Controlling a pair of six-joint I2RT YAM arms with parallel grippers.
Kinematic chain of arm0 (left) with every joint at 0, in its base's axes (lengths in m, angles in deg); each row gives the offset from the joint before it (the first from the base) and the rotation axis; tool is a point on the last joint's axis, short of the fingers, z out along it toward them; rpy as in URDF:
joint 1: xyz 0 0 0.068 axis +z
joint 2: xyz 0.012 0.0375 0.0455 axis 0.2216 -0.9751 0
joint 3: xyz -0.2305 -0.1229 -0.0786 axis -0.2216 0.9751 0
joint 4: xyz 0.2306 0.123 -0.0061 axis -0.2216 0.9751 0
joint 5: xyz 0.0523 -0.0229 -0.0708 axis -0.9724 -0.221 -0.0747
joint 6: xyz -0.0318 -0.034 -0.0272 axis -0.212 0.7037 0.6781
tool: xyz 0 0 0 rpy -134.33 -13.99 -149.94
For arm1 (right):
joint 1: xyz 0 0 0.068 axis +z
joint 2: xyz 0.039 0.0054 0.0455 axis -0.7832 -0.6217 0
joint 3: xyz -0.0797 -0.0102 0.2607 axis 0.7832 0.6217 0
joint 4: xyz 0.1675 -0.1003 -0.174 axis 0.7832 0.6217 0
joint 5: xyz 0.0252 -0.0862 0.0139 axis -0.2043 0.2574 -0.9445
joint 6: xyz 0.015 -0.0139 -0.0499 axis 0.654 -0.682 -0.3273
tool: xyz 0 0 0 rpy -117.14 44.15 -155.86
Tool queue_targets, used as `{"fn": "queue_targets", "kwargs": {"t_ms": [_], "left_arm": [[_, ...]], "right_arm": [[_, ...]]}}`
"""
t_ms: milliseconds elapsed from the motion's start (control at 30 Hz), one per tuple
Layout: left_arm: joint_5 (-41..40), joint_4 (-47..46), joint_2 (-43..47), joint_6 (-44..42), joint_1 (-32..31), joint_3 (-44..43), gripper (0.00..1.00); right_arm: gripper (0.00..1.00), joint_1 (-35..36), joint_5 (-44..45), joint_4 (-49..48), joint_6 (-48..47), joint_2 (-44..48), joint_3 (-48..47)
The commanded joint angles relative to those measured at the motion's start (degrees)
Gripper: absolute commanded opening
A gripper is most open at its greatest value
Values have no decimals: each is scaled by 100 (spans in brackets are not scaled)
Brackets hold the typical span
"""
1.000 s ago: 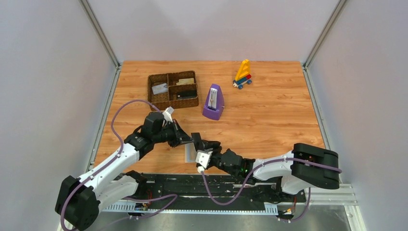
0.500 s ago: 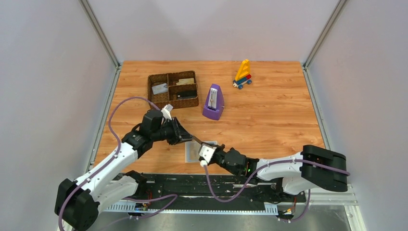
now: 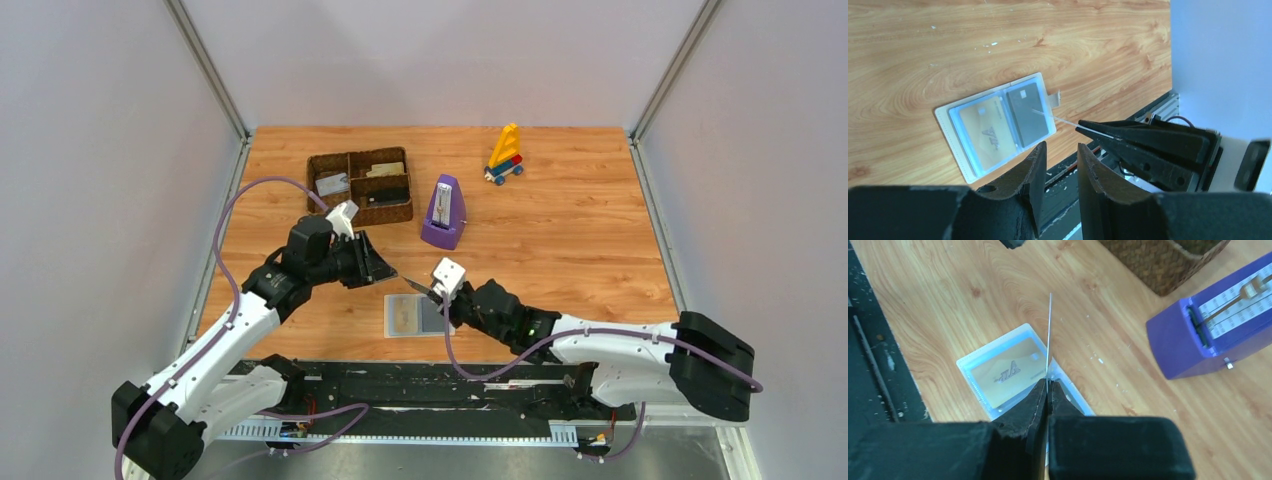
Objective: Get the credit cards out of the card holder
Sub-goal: Place the credit card in the storage box.
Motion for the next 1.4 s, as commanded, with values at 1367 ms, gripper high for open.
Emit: {"fn": "queue_targets", "kwargs": {"t_ms": [1367], "left_arm": [[2310,-5129,72,1914,19,1488,31]], "right_arm": [[0,-3433,-6027,-64,5788,1005,-525]]}}
